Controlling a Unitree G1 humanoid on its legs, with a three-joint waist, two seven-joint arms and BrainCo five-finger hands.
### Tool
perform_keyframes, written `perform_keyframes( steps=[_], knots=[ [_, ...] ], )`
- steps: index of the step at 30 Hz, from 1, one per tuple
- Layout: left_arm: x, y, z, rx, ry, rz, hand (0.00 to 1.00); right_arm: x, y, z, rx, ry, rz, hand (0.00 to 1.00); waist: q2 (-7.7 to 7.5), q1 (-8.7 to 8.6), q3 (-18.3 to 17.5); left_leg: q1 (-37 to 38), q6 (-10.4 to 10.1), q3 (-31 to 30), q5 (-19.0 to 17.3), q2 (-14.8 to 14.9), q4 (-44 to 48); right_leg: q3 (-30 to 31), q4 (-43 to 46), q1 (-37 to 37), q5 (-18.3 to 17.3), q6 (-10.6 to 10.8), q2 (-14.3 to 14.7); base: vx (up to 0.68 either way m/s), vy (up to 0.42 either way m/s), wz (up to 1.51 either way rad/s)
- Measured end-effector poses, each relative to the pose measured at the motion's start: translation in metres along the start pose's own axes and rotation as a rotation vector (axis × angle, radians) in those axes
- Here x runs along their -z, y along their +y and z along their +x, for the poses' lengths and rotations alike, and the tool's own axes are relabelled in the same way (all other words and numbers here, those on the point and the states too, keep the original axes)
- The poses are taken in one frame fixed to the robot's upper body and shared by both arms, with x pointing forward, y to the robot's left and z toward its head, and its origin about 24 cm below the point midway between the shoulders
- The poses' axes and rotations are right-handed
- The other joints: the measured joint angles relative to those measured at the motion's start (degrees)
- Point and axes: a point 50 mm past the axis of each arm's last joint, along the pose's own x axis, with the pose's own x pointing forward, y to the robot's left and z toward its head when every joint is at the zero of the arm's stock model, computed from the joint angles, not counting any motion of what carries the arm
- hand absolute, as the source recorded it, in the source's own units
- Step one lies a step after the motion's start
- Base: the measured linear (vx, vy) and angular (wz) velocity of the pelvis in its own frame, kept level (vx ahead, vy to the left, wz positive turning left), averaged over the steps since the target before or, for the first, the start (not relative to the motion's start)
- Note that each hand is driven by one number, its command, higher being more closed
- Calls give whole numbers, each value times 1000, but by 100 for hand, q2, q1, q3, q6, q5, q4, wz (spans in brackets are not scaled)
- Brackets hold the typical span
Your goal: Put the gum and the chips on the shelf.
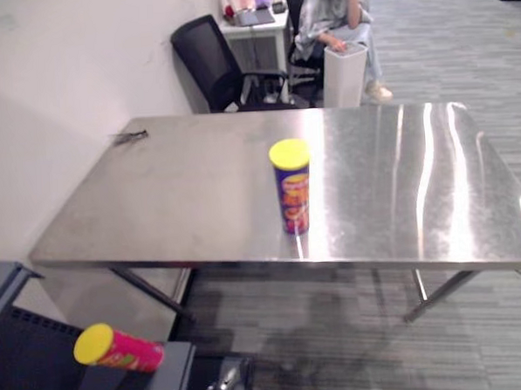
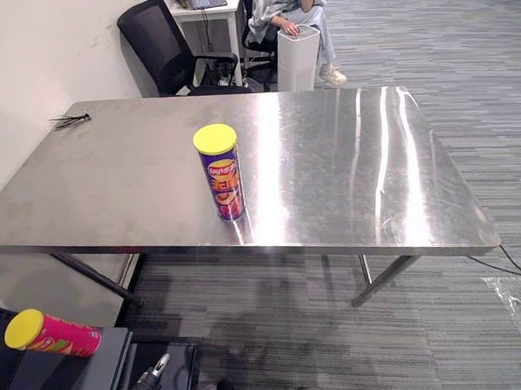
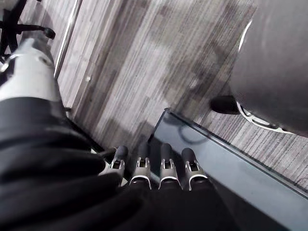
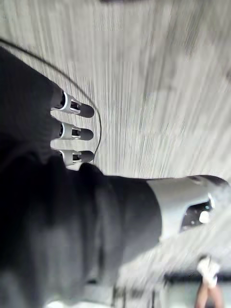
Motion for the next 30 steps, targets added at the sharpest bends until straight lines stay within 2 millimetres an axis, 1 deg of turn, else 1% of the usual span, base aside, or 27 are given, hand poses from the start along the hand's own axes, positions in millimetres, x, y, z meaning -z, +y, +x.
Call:
perform_keyframes(
  steps=[1,2,3,4,5,6,7,8,9,10,11,12,13,15,16,17,18,19,21,22,24,25,26,27,30],
  knots=[
    [1,1,0,-4,2,0,0,-14,6,2,-6,-53,16,0,3,-6,-5,-3,0,12,0,0,-1,17,4,-13,2,3,0,-3,4,-9],
    [2,3,-1,-7,3,1,0,-35,19,3,-39,-133,53,0,16,-13,-18,-8,0,34,0,0,-2,46,11,-37,4,7,1,-4,0,-14],
    [5,5,-2,-12,7,7,0,-76,45,-2,-105,-298,104,0,53,-61,-42,-9,-1,80,-2,1,-2,83,15,-56,9,15,3,-5,-2,-13],
    [7,6,-3,-15,12,7,0,-92,53,-7,-127,-367,118,0,68,-86,-51,-9,-2,109,-3,4,-2,94,17,-61,10,17,4,-7,-5,-12],
    [9,7,-4,-19,17,6,0,-115,72,-16,-173,-467,146,0,92,-122,-67,-9,-1,129,-5,7,-2,118,17,-72,15,25,8,-10,-9,-10],
    [11,9,-4,-25,22,1,0,-143,95,-36,-238,-602,188,0,105,-138,-76,-9,-3,139,-8,15,-3,143,17,-86,16,26,18,-11,-13,-10],
    [11,9,-5,-28,19,-2,0,-159,108,-51,-282,-695,197,0,97,-142,-84,-10,-2,148,-8,29,-3,154,16,-94,17,28,32,-10,-22,-11],
    [12,10,-6,-30,12,-7,0,-174,125,-75,-349,-812,181,0,69,-140,-115,-22,-3,159,-8,49,-4,173,14,-121,17,28,53,-4,-32,-7],
    [12,10,-6,-32,13,-7,0,-179,133,-86,-381,-865,167,0,56,-140,-154,-45,-3,161,-8,58,-4,177,14,-146,17,28,64,14,-42,-5],
    [13,11,-6,-33,15,-5,0,-187,145,-107,-440,-956,152,0,32,-143,-232,-89,0,159,-4,70,-3,176,13,-187,28,21,80,28,-36,-1],
    [13,11,-6,-32,14,-2,0,-190,154,-121,-486,-1018,140,0,16,-143,-278,-106,0,157,-3,76,-3,177,9,-188,61,23,87,54,-31,-1],
    [13,10,-6,-28,14,4,0,-190,167,-139,-553,-1071,132,0,6,-141,-302,-109,0,156,-3,83,-3,172,3,-188,85,21,93,38,-15,-2],
    [12,10,-6,-23,13,15,0,-189,175,-148,-602,-1090,131,0,3,-141,-310,-109,0,156,-3,82,-3,169,3,-189,89,22,92,32,-13,-1],
    [11,8,-6,-3,11,53,0,-173,199,-189,-828,-1148,89,0,-6,-143,-348,-123,1,150,-3,73,-4,165,4,-205,92,23,82,0,0,0],
    [10,7,-5,2,9,62,0,-167,204,-199,-896,-1154,79,0,-10,-141,-352,-127,1,149,-3,71,-4,165,5,-209,93,24,80,0,0,0],
    [8,6,-5,13,2,76,0,-158,210,-216,-1005,-1179,38,0,-18,-135,-356,-137,1,141,-3,67,-4,158,6,-216,95,26,75,-16,0,4],
    [6,5,-5,32,-7,107,0,-147,218,-235,-1154,-1199,-23,0,-35,-121,-375,-171,12,119,4,56,-4,136,5,-237,104,29,62,-20,2,7],
    [6,4,-5,38,-7,116,0,-142,220,-240,-1203,-1198,-43,0,-33,-118,-399,-194,27,104,15,51,-4,120,4,-250,110,39,56,-18,5,13],
    [4,4,-5,52,-13,128,0,-118,231,-255,-1402,-1131,-125,0,-71,-108,-432,-218,56,-17,47,21,-2,-12,2,-226,131,40,36,-18,0,22],
    [3,4,-4,60,-16,141,0,-111,233,-257,-1450,-1099,-140,0,-98,-107,-434,-221,62,-42,55,14,-2,-43,2,-216,131,40,29,-28,-2,21],
    [1,4,-4,77,-20,168,0,-81,241,-271,-1633,-989,-206,0,-147,-80,-457,-217,94,-117,78,-23,-2,-138,-4,-175,132,42,-7,-30,8,18],
    [0,3,-4,84,-21,178,0,-74,242,-274,-1668,-969,-227,0,-149,-67,-458,-218,105,-141,85,-34,-2,-161,-4,-165,132,43,-18,-26,12,16],
    [-1,2,-3,93,-24,190,0,-64,244,-277,-1718,-936,-266,0,-149,-17,-458,-218,118,-159,94,-52,-3,-185,-4,-158,135,49,-34,-47,24,11],
    [-3,0,-3,99,-31,192,0,-48,248,-280,-1784,-873,-333,0,-152,59,-456,-219,139,-173,108,-71,-3,-209,-6,-157,137,55,-50,-51,24,9],
    [-4,0,-3,99,-32,193,0,-26,259,-290,-1862,-796,-399,0,-147,86,-442,-220,164,-221,125,-98,-5,-294,-8,-147,132,60,-89,-67,24,10]
  ],
)
